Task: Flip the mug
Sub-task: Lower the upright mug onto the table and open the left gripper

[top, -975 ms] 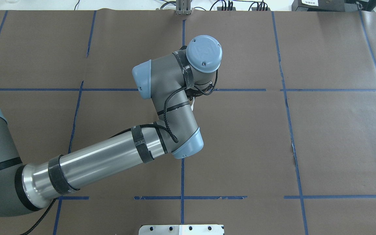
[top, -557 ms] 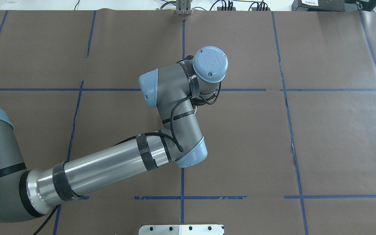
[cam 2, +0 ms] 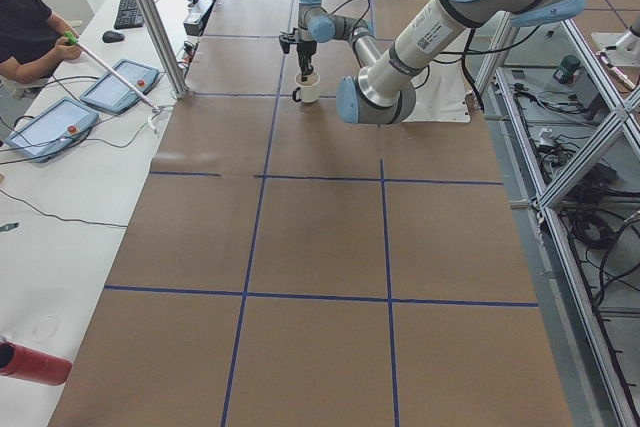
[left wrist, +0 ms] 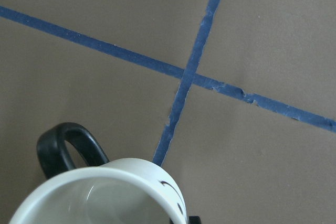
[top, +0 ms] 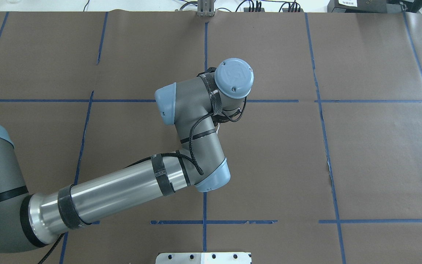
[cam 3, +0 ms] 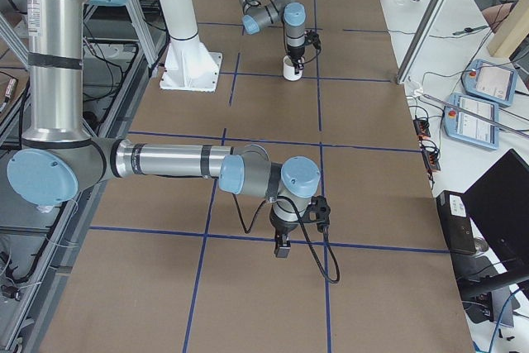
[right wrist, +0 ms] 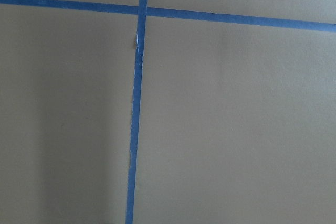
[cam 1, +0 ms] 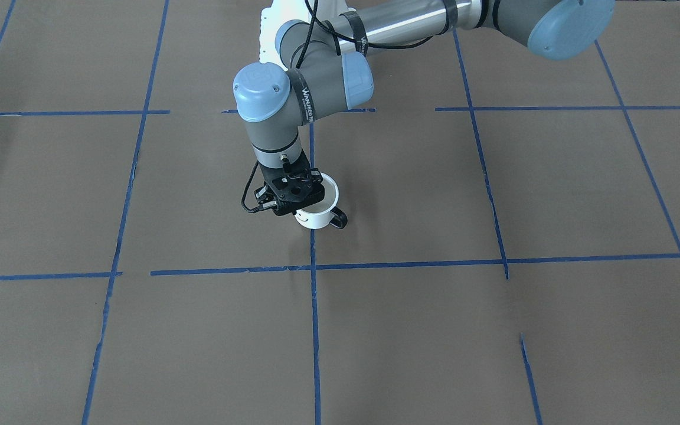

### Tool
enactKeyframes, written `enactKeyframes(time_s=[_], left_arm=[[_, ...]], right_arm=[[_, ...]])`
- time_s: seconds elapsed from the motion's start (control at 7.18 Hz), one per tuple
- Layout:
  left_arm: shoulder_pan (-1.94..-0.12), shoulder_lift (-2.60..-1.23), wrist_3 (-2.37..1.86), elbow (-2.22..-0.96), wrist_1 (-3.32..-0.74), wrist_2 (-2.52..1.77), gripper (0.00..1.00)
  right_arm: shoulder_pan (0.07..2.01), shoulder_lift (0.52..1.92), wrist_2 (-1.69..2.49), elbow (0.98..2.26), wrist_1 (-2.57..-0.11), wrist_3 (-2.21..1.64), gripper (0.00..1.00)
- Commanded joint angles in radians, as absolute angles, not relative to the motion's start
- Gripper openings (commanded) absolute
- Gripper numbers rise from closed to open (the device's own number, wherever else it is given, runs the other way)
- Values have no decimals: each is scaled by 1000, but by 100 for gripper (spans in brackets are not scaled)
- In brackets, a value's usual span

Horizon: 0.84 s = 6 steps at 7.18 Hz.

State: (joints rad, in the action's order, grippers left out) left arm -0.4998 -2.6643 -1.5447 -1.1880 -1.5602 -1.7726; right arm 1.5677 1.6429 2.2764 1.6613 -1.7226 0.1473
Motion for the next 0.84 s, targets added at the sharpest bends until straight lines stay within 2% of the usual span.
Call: enactKeyframes(time_s=[0.0,0.14,0.42,0.7], left_arm=[[-499,-2658,-1543,-1193,-1560,-1772,28],[-499,-2657,-1542,-1200,-1562,-1766,99],[-502,-2643,-1522,-1251,-1557,-1764,100],[-521,-2574,-1493,-1441,-1450,-1767,100]], right_arm=[[1568,1643,2276,1661,-1723,147,100],[1568,1643,2276,1661,-1723,147,100],[1568,1643,2276,1661,-1723,147,100],[1568,1643,2276,1661,-1723,147,100]])
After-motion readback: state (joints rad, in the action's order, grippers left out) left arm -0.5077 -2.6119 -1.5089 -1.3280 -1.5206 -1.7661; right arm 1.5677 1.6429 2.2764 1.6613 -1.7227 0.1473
